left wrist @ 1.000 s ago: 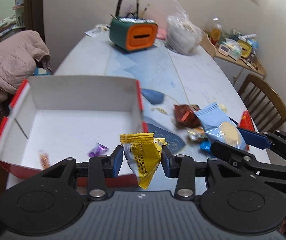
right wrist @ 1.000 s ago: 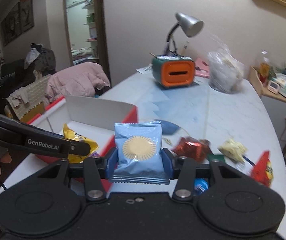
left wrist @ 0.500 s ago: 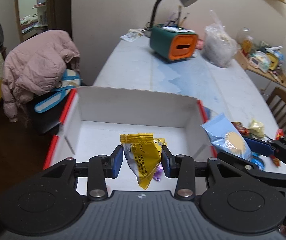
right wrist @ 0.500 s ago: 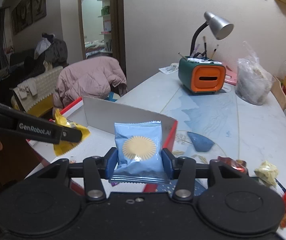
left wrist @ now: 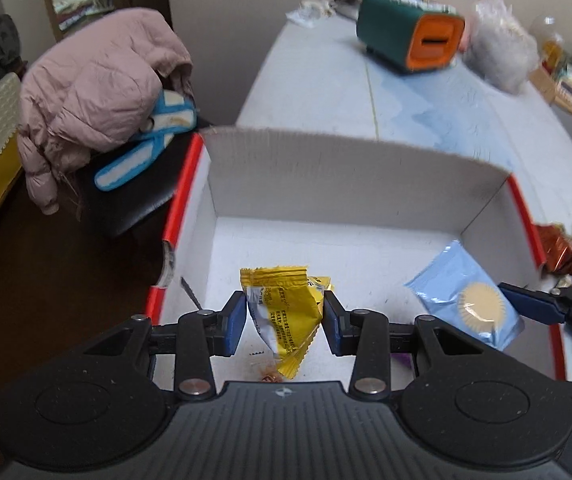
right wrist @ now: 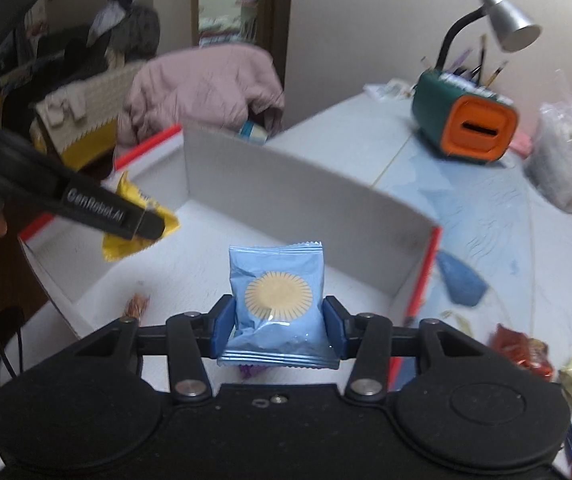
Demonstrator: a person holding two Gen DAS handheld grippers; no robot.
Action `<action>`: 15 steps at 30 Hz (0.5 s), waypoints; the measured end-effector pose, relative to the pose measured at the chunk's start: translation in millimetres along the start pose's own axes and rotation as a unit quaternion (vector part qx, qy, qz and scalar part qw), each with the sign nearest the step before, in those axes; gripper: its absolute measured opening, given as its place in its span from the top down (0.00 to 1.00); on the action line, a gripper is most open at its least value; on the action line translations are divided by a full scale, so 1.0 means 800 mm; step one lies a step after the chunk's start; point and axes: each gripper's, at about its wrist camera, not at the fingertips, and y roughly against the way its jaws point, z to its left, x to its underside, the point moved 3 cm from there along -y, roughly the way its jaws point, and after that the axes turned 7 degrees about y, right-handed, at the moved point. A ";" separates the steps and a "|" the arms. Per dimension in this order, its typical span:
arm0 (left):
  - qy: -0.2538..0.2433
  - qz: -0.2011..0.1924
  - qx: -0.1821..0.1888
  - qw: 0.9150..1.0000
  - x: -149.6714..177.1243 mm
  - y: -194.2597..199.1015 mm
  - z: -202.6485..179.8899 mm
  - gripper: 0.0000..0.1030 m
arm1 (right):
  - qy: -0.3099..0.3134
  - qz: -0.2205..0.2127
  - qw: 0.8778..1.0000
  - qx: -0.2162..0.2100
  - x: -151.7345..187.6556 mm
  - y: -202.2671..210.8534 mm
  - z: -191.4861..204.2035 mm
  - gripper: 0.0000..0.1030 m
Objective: Organize snacks
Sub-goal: 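Carry the yellow packet and blue biscuit pack into the box and release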
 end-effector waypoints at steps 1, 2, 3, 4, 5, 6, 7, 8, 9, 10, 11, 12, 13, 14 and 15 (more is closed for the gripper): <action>-0.003 0.004 -0.002 1.000 0.000 -0.005 0.000 0.62 | 0.004 0.007 1.000 -0.001 0.000 -0.007 0.003 0.55; -0.010 0.010 -0.004 1.000 -0.001 -0.011 -0.002 0.62 | 0.008 0.014 1.000 -0.001 0.000 -0.013 0.005 0.55; -0.015 0.017 -0.004 1.000 -0.001 -0.016 -0.003 0.62 | 0.011 0.019 1.000 -0.002 0.000 -0.018 0.006 0.55; -0.019 0.023 -0.005 1.000 0.000 -0.021 -0.004 0.62 | 0.014 0.025 1.000 -0.005 0.001 -0.022 0.008 0.55; -0.024 0.030 -0.007 0.999 0.000 -0.026 -0.005 0.62 | 0.017 0.030 0.999 -0.009 0.001 -0.026 0.009 0.55; -0.029 0.036 -0.011 0.999 0.001 -0.031 -0.006 0.62 | 0.019 0.034 0.999 -0.011 0.001 -0.029 0.010 0.55; -0.033 0.041 -0.016 0.998 0.002 -0.035 -0.007 0.62 | 0.020 0.037 0.999 -0.013 0.001 -0.031 0.011 0.55; -0.035 0.045 -0.020 0.998 0.003 -0.038 -0.006 0.62 | 0.021 0.041 0.999 -0.016 0.001 -0.033 0.012 0.55; -0.037 0.051 -0.022 0.998 0.004 -0.041 -0.007 0.62 | 0.022 0.044 0.999 -0.018 0.002 -0.035 0.013 0.55; -0.038 0.056 -0.022 0.997 0.004 -0.044 -0.007 0.61 | 0.022 0.047 0.998 -0.019 0.001 -0.037 0.014 0.55; -0.039 0.059 -0.022 0.997 0.005 -0.046 -0.007 0.61 | 0.024 0.048 0.998 -0.019 0.001 -0.038 0.016 0.55; -0.040 0.064 -0.022 0.997 0.005 -0.049 -0.007 0.61 | 0.025 0.050 0.998 -0.020 0.001 -0.039 0.016 0.55; -0.040 0.069 -0.023 0.997 0.005 -0.052 -0.007 0.61 | 0.025 0.052 0.998 -0.020 0.000 -0.040 0.016 0.55; -0.039 0.072 -0.024 0.996 0.006 -0.054 -0.007 0.61 | 0.025 0.053 0.998 -0.020 0.000 -0.041 0.017 0.55; -0.038 0.075 -0.024 0.996 0.006 -0.056 -0.007 0.61 | 0.024 0.055 0.998 -0.021 0.000 -0.042 0.017 0.55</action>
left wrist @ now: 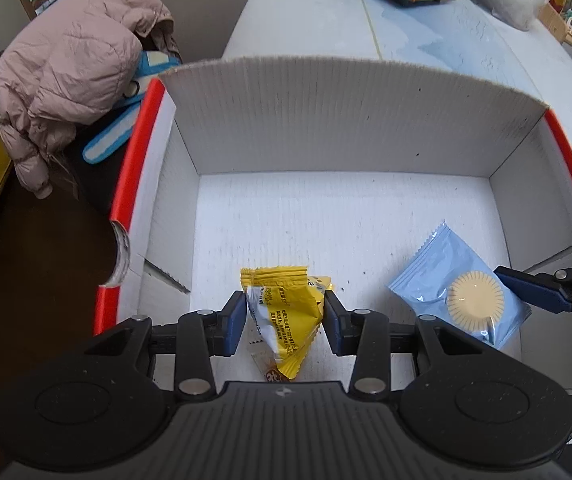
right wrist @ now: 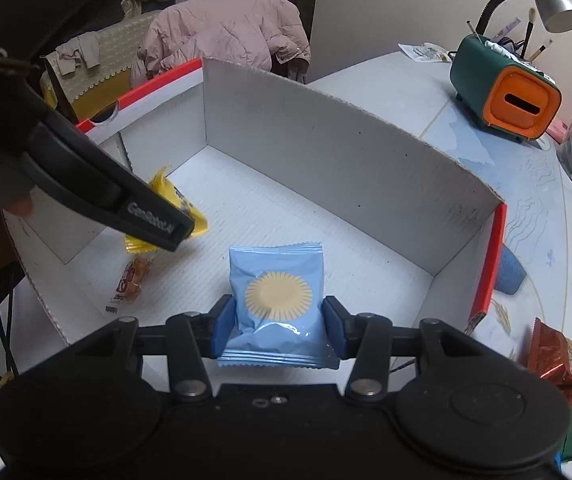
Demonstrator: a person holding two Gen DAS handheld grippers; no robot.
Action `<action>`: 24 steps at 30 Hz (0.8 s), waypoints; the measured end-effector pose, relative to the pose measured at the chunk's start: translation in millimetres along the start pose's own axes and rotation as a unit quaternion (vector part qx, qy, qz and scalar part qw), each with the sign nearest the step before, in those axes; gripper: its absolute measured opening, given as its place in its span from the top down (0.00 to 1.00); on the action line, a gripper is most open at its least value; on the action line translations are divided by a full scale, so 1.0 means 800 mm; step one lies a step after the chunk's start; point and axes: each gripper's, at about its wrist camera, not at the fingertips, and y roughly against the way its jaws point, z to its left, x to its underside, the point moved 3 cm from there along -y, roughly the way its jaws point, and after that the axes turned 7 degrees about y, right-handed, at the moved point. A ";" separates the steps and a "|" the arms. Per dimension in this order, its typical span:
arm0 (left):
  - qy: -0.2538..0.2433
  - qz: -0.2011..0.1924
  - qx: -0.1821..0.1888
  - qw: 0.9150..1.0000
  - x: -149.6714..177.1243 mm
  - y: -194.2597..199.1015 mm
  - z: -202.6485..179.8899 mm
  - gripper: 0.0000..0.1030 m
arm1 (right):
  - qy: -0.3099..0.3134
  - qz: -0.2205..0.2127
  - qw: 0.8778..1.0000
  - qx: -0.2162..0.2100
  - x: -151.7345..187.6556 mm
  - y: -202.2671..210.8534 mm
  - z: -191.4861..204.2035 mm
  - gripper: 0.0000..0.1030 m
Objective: Organize snacks
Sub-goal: 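Carry the yellow packet and blue biscuit pack into the box and release, then withdraw both open tools from the box toward the snacks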
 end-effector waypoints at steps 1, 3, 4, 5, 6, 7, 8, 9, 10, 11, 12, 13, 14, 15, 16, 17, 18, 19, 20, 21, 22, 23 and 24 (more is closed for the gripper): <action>0.001 0.001 0.001 1.000 0.001 -0.001 0.000 0.61 | -0.001 0.001 1.000 -0.001 0.000 -0.001 0.000 0.55; 0.000 0.001 0.005 1.000 0.002 0.000 0.000 0.61 | -0.003 0.004 1.000 -0.002 -0.001 -0.002 -0.001 0.55; 0.000 0.001 0.008 1.000 0.002 0.000 0.000 0.61 | -0.003 0.005 1.000 -0.002 0.000 -0.003 -0.001 0.54; -0.001 0.001 0.011 1.000 0.004 0.001 0.000 0.61 | -0.004 0.006 1.000 -0.003 0.001 -0.003 -0.001 0.54; -0.001 0.000 0.011 1.000 0.005 0.001 0.000 0.61 | -0.006 0.006 1.000 -0.003 0.002 -0.002 -0.001 0.54; 0.000 0.000 0.011 1.000 0.006 0.001 0.000 0.61 | -0.009 0.005 1.000 -0.003 0.002 -0.002 -0.002 0.54; 0.001 0.000 0.012 1.000 0.007 0.002 0.001 0.59 | -0.010 0.005 1.000 -0.003 0.002 -0.002 -0.002 0.53; 0.003 0.001 0.012 1.000 0.007 0.001 0.001 0.58 | -0.012 0.004 1.000 -0.003 0.003 -0.001 -0.002 0.52; 0.008 0.002 0.013 1.000 0.007 0.002 0.003 0.55 | -0.015 0.003 1.000 -0.003 0.003 0.001 -0.002 0.51; 0.013 0.001 0.018 1.000 0.007 0.004 0.004 0.53 | -0.018 0.001 1.000 -0.003 0.003 0.002 -0.002 0.51; 0.016 -0.001 0.022 1.000 0.008 0.006 0.005 0.53 | -0.021 -0.002 1.000 -0.004 0.004 0.004 -0.002 0.49; 0.018 -0.004 0.023 1.000 0.008 0.009 0.006 0.53 | -0.024 -0.005 1.000 -0.004 0.005 0.007 -0.002 0.47; 0.019 -0.009 0.025 0.999 0.008 0.012 0.006 0.53 | -0.027 -0.007 1.000 -0.004 0.005 0.010 -0.003 0.46; 0.020 -0.013 0.029 0.999 0.009 0.015 0.007 0.53 | -0.030 -0.010 0.999 -0.004 0.006 0.013 -0.004 0.45; 0.021 -0.018 0.032 0.999 0.010 0.019 0.007 0.53 | -0.033 -0.013 0.999 -0.004 0.007 0.016 -0.005 0.44; 0.022 -0.022 0.036 0.999 0.011 0.023 0.007 0.53 | -0.036 -0.016 0.999 -0.005 0.008 0.020 -0.005 0.44; 0.023 -0.027 0.039 0.999 0.012 0.028 0.007 0.53 | -0.039 -0.019 0.999 -0.004 0.008 0.024 -0.006 0.43; 0.023 -0.032 0.042 0.998 0.013 0.031 0.007 0.53 | -0.042 -0.024 0.999 -0.005 0.008 0.028 -0.006 0.42; 0.023 -0.036 0.044 0.998 0.015 0.036 0.007 0.53 | -0.047 -0.028 0.999 -0.005 0.009 0.032 -0.007 0.41; 0.023 -0.040 0.046 0.998 0.017 0.040 0.006 0.53 | -0.050 -0.031 0.998 -0.006 0.010 0.036 -0.007 0.39; 0.023 -0.044 0.048 0.998 0.018 0.044 0.005 0.53 | -0.053 -0.035 0.998 -0.007 0.010 0.040 -0.008 0.39; 0.023 -0.049 0.051 0.997 0.019 0.049 0.004 0.53 | -0.056 -0.039 0.998 -0.007 0.011 0.045 -0.009 0.39; 0.023 -0.054 0.054 0.997 0.021 0.054 0.003 0.53 | -0.059 -0.042 0.997 -0.007 0.012 0.050 -0.009 0.39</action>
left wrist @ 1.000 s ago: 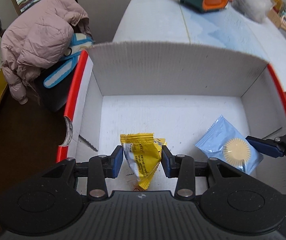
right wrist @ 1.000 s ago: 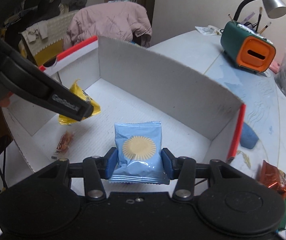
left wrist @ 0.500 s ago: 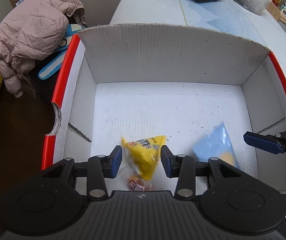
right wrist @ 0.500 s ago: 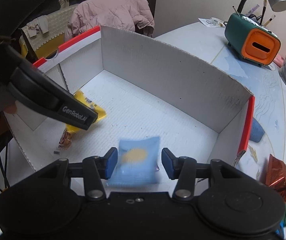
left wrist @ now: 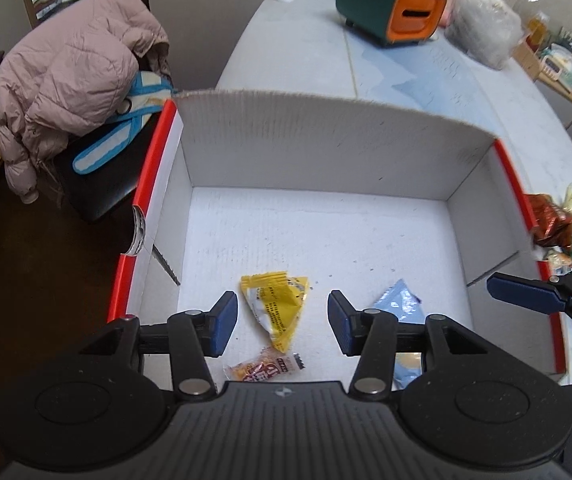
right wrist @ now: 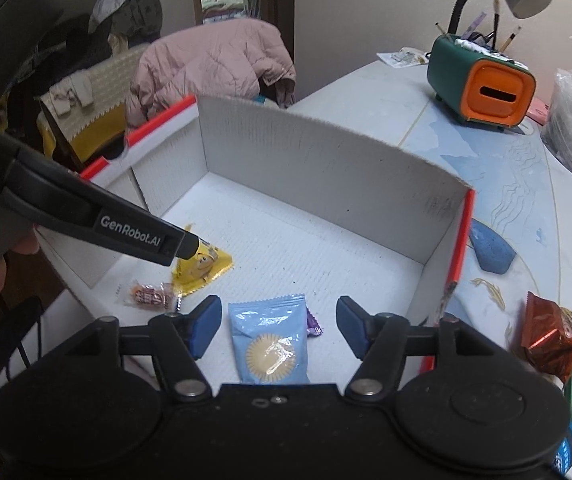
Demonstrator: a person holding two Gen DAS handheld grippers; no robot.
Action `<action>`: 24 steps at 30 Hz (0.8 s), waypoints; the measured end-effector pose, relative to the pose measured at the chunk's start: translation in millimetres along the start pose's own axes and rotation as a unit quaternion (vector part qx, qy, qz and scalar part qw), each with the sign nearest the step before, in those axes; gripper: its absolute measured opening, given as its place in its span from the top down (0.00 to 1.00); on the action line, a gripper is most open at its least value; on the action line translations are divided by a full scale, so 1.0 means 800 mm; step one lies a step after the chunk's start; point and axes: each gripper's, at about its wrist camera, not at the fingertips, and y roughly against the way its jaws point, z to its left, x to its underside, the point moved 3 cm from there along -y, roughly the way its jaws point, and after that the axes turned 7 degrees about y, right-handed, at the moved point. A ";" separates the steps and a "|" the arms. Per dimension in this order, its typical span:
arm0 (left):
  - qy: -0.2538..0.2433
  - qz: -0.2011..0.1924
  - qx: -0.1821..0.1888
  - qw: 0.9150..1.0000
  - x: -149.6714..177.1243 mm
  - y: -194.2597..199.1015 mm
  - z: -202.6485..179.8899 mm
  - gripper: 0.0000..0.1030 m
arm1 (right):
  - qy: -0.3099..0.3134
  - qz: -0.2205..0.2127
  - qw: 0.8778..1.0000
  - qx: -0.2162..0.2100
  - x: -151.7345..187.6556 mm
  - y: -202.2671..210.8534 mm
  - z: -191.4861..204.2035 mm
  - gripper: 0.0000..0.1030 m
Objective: Organize snacks
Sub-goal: 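Withdraw both open tools from the box toward the snacks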
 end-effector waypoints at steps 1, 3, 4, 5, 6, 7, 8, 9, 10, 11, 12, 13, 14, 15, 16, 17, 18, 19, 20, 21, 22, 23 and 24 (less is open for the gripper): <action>0.000 -0.005 0.004 1.000 0.002 0.006 -0.002 0.53 | -0.002 -0.004 1.000 0.000 0.000 0.005 0.000 0.38; -0.003 -0.015 0.010 1.000 0.005 0.016 -0.005 0.53 | -0.006 -0.012 1.000 0.001 0.001 0.016 -0.002 0.38; -0.005 -0.021 0.013 1.000 0.006 0.022 -0.007 0.52 | -0.008 -0.016 1.000 0.001 0.001 0.021 -0.003 0.38; -0.007 -0.027 0.016 0.999 0.007 0.028 -0.010 0.51 | -0.010 -0.021 1.000 0.001 0.001 0.026 -0.003 0.37; -0.009 -0.032 0.019 0.999 0.009 0.033 -0.013 0.50 | -0.012 -0.026 1.000 0.002 0.001 0.032 -0.004 0.36; -0.010 -0.038 0.022 0.999 0.010 0.039 -0.015 0.50 | -0.014 -0.030 0.999 0.002 0.001 0.037 -0.006 0.34; -0.012 -0.044 0.025 0.999 0.012 0.045 -0.018 0.49 | -0.017 -0.034 0.999 0.003 0.001 0.042 -0.007 0.34; -0.014 -0.049 0.028 0.998 0.013 0.050 -0.021 0.49 | -0.020 -0.038 0.999 0.003 0.002 0.047 -0.009 0.34; -0.015 -0.054 0.030 0.998 0.015 0.055 -0.024 0.49 | -0.022 -0.041 0.999 0.004 0.002 0.052 -0.010 0.33; -0.017 -0.060 0.034 0.998 0.017 0.061 -0.027 0.49 | -0.023 -0.045 0.999 0.005 0.002 0.057 -0.011 0.32; -0.019 -0.065 0.037 0.997 0.019 0.067 -0.030 0.49 | -0.024 -0.049 0.998 0.008 0.003 0.063 -0.012 0.31; -0.022 -0.072 0.039 0.996 0.021 0.072 -0.033 0.49 | -0.027 -0.053 0.998 0.009 0.004 0.069 -0.014 0.30; -0.026 -0.079 0.041 0.996 0.023 0.078 -0.037 0.49 | -0.030 -0.058 0.998 0.009 0.005 0.075 -0.015 0.30; -0.031 -0.086 0.042 0.995 0.025 0.084 -0.041 0.48 | -0.034 -0.062 0.997 0.009 0.006 0.081 -0.017 0.29; -0.034 -0.091 0.045 0.994 0.027 0.089 -0.045 0.47 | -0.038 -0.068 0.997 0.010 0.008 0.087 -0.019 0.28; -0.036 -0.097 0.050 0.993 0.029 0.094 -0.049 0.45 | -0.042 -0.073 0.996 0.011 0.010 0.094 -0.021 0.27; -0.038 -0.103 0.054 0.993 0.030 0.099 -0.052 0.45 | -0.045 -0.078 0.996 0.013 0.012 0.100 -0.023 0.26; -0.042 -0.109 0.057 0.991 0.033 0.105 -0.057 0.45 | -0.048 -0.084 0.995 0.016 0.015 0.107 -0.024 0.24; -0.046 -0.115 0.060 0.991 0.035 0.109 -0.062 0.45 | -0.052 -0.090 0.994 0.018 0.017 0.114 -0.027 0.23; -0.049 -0.119 0.064 0.990 0.037 0.113 -0.068 0.45 | -0.056 -0.096 0.994 0.020 0.020 0.120 -0.030 0.21; -0.052 -0.123 0.068 0.989 0.038 0.116 -0.073 0.44 | -0.061 -0.100 0.993 0.023 0.023 0.127 -0.034 0.20; -0.055 -0.126 0.072 0.988 0.040 0.120 -0.078 0.44 | -0.066 -0.105 0.992 0.026 0.027 0.134 -0.038 0.20; -0.058 -0.129 0.075 0.987 0.042 0.123 -0.084 0.41 | -0.069 -0.109 0.991 0.027 0.030 0.139 -0.044 0.18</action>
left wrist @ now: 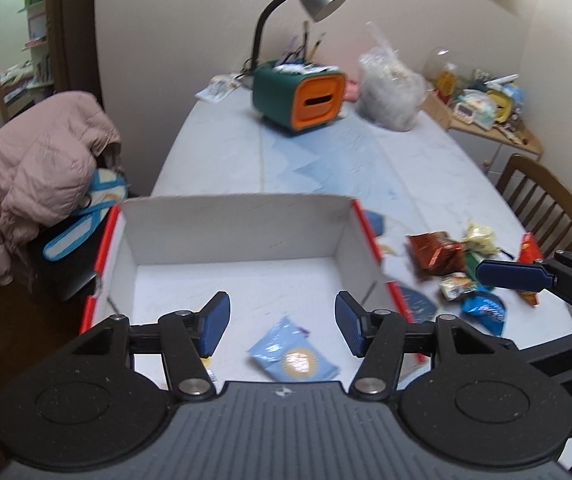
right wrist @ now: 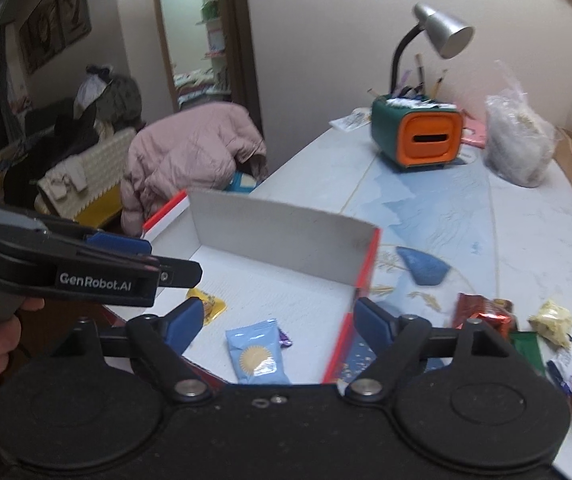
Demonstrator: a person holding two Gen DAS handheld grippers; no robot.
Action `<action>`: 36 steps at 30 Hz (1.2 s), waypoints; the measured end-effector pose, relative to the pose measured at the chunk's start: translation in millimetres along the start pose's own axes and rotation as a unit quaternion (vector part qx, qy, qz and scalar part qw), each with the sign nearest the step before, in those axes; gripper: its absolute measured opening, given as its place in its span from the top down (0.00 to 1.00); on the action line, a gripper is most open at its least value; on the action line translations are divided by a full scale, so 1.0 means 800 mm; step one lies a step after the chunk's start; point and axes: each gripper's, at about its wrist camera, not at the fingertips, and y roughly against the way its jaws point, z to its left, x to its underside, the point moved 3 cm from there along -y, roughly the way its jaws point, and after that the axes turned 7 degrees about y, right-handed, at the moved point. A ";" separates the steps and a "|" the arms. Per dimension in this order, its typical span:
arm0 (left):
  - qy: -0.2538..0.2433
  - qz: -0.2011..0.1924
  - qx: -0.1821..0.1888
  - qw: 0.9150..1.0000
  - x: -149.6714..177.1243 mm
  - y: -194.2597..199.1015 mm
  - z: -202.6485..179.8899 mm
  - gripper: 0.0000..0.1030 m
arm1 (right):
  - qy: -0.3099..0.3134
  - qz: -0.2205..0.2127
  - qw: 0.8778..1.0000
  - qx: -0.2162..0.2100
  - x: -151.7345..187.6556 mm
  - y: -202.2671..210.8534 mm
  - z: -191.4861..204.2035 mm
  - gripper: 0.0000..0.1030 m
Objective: Organize snacks
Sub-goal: 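Withdraw both open tools from the box toward the snacks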
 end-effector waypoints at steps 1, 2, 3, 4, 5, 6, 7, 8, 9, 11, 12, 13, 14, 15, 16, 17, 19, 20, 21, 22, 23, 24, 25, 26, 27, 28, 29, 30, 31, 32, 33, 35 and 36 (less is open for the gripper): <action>-0.002 -0.003 0.003 1.000 0.001 0.002 -0.006 0.39 | -0.003 -0.004 1.000 0.003 0.002 0.006 -0.006 0.16; -0.004 -0.008 0.006 1.000 0.001 0.005 -0.013 0.36 | -0.006 -0.007 1.000 0.007 0.005 0.013 -0.012 0.16; -0.005 -0.013 0.008 1.000 0.002 0.007 -0.020 0.35 | -0.008 -0.010 1.000 0.011 0.007 0.019 -0.018 0.16; -0.007 -0.016 0.012 1.000 0.003 0.009 -0.027 0.35 | -0.011 -0.012 1.000 0.016 0.010 0.025 -0.024 0.15; -0.007 -0.017 0.015 1.000 0.003 0.009 -0.034 0.35 | -0.013 -0.015 1.000 0.021 0.013 0.031 -0.031 0.14; -0.007 -0.018 0.018 1.000 0.004 0.009 -0.041 0.34 | -0.015 -0.019 0.999 0.027 0.017 0.037 -0.039 0.11; -0.006 -0.019 0.021 1.000 0.005 0.009 -0.048 0.34 | -0.018 -0.023 0.999 0.032 0.020 0.044 -0.047 0.07; -0.007 -0.020 0.024 0.999 0.005 0.009 -0.056 0.34 | -0.020 -0.028 0.999 0.038 0.023 0.051 -0.054 0.05; -0.007 -0.022 0.026 0.999 0.006 0.009 -0.064 0.33 | -0.021 -0.032 0.998 0.044 0.026 0.057 -0.062 0.04; -0.007 -0.025 0.030 0.999 0.008 0.008 -0.082 0.30 | -0.022 -0.037 0.998 0.055 0.034 0.069 -0.078 0.02; -0.004 -0.027 0.033 0.999 0.010 0.008 -0.090 0.30 | -0.023 -0.040 0.997 0.059 0.038 0.075 -0.086 0.01; 0.002 -0.029 0.036 0.999 0.011 0.007 -0.098 0.30 | -0.023 -0.041 0.997 0.062 0.042 0.081 -0.093 0.01; 0.005 -0.030 0.041 0.999 0.012 0.005 -0.107 0.28 | -0.023 -0.042 0.997 0.065 0.047 0.086 -0.102 0.00; 0.007 -0.030 0.046 0.998 0.014 0.004 -0.116 0.28 | -0.023 -0.042 0.996 0.070 0.051 0.091 -0.110 0.00; 0.008 -0.030 0.050 0.998 0.016 0.002 -0.126 0.27 | -0.023 -0.043 0.996 0.074 0.056 0.096 -0.118 0.00; 0.007 -0.029 0.054 0.998 0.019 -0.001 -0.137 0.27 | -0.023 -0.044 0.996 0.077 0.062 0.101 -0.126 0.00; 0.002 -0.021 0.058 0.998 0.025 -0.010 -0.159 0.27 | -0.027 -0.043 0.995 0.083 0.074 0.109 -0.147 0.00; 0.001 -0.015 0.058 0.998 0.028 -0.016 -0.169 0.27 | -0.031 -0.039 0.995 0.086 0.080 0.112 -0.158 0.00; 0.001 -0.007 0.060 0.998 0.031 -0.022 -0.180 0.27 | -0.036 -0.036 0.995 0.090 0.086 0.115 -0.170 0.00; 0.002 0.000 0.062 0.998 0.033 -0.029 -0.191 0.27 | -0.039 -0.033 0.994 0.095 0.092 0.118 -0.183 0.00; 0.003 0.008 0.063 0.998 0.036 -0.036 -0.201 0.27 | -0.041 -0.030 0.994 0.101 0.097 0.119 -0.195 0.00; 0.005 0.015 0.066 0.998 0.037 -0.043 -0.211 0.27 | -0.042 -0.025 0.993 0.107 0.104 0.121 -0.207 0.00; 0.007 0.023 0.069 0.997 0.039 -0.049 -0.221 0.27 | -0.045 -0.022 0.993 0.111 0.109 0.122 -0.219 0.00; 0.010 0.032 0.071 0.997 0.040 -0.057 -0.230 0.27 | -0.047 -0.019 0.992 0.114 0.114 0.123 -0.230 0.00; 0.014 0.042 0.070 0.997 0.041 -0.066 -0.239 0.27 | -0.049 -0.017 0.992 0.116 0.118 0.124 -0.242 0.00; 0.018 0.051 0.069 0.996 0.042 -0.076 -0.248 0.27 | -0.050 -0.014 0.992 0.119 0.123 0.124 -0.253 0.00; 0.021 0.060 0.069 0.996 0.043 -0.085 -0.256 0.27 | -0.051 -0.011 0.991 0.122 0.128 0.123 -0.263 0.00; 0.022 0.068 0.067 0.995 0.044 -0.093 -0.264 0.27 | -0.051 -0.007 0.991 0.124 0.132 0.121 -0.273 0.00; 0.025 0.075 0.062 0.995 0.046 -0.102 -0.272 0.27 | -0.052 -0.002 0.991 0.127 0.137 0.119 -0.284 0.00; 0.028 0.082 0.058 0.995 0.046 -0.111 -0.279 0.27 | -0.053 0.003 0.990 0.129 0.142 0.117 -0.293 0.00; 0.032 0.090 0.056 0.994 0.047 -0.120 -0.284 0.27 | -0.055 0.008 0.990 0.129 0.146 0.114 -0.301 0.00; 0.042 0.103 0.043 0.993 0.047 -0.139 -0.295 0.27 | -0.055 0.017 0.990 0.130 0.154 0.107 -0.318 0.00; 0.045 0.109 0.039 0.992 0.048 -0.148 -0.300 0.27 | -0.054 0.021 0.990 0.129 0.158 0.103 -0.325 0.00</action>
